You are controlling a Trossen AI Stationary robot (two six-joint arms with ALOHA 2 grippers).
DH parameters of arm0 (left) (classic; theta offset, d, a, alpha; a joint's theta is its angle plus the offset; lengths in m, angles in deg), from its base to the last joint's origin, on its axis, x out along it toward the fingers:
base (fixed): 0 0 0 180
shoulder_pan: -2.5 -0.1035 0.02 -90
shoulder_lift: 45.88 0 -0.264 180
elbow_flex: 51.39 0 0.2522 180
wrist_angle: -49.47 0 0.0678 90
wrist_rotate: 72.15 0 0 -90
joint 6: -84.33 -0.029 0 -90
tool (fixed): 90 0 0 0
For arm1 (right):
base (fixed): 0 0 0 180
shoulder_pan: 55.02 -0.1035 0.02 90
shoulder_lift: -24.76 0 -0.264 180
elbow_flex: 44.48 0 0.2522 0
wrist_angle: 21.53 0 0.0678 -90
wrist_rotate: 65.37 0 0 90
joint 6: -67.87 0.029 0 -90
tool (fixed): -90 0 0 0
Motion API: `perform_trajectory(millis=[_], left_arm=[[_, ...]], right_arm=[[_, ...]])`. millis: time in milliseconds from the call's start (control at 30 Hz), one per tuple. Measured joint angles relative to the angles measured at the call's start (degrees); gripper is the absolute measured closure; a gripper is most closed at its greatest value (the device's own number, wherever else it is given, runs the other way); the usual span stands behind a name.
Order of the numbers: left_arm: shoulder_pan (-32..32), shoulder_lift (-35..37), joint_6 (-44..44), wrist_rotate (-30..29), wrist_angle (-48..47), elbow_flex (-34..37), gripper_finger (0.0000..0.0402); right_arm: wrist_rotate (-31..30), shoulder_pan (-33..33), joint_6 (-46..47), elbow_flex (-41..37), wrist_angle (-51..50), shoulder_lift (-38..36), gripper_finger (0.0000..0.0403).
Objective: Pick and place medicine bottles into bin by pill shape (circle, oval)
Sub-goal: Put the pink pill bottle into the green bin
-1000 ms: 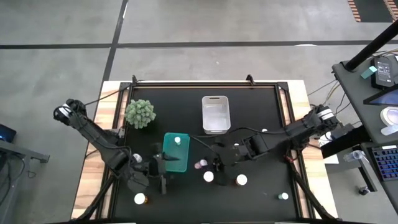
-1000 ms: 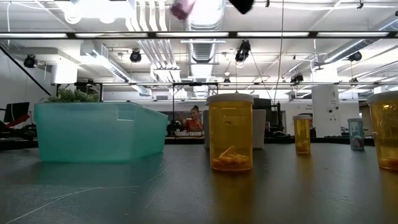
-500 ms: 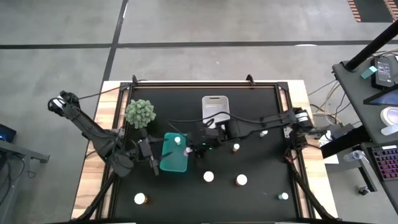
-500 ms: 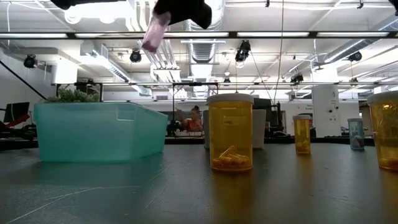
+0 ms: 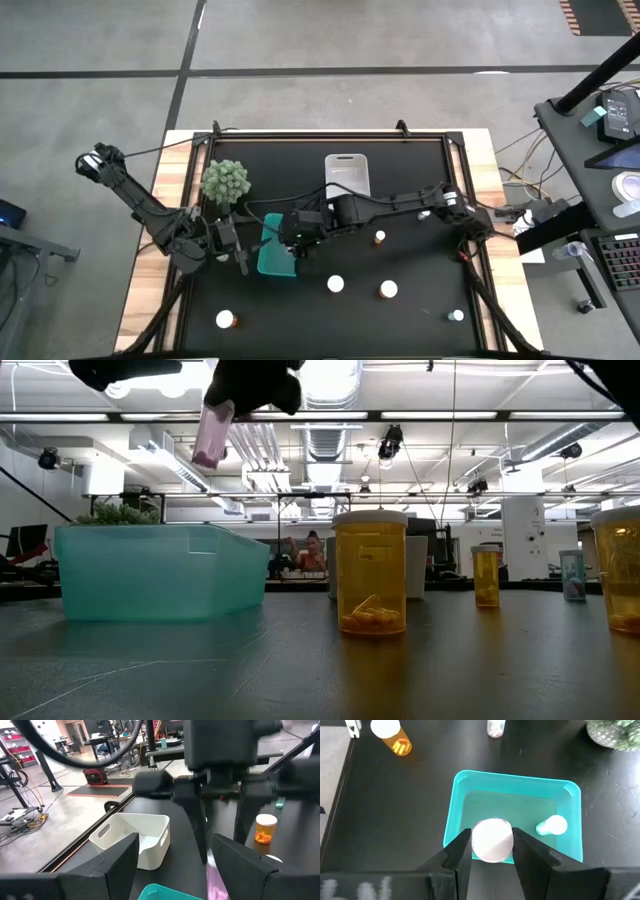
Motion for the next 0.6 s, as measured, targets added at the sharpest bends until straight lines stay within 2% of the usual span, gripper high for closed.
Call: perform_trajectory(millis=[167,600], left_arm=[[0.0,0.25,-0.04,0.0,0.04,0.04,0.0169],[0.0,0.29,-1.09,-0.05,-0.13,0.06,0.0169]], right_arm=[[0.0,0.0,-0.47,3.43,-1.32,3.02,0.0282],[-0.06,2.9,-1.29,3.3,0.03,8.13,0.0282]])
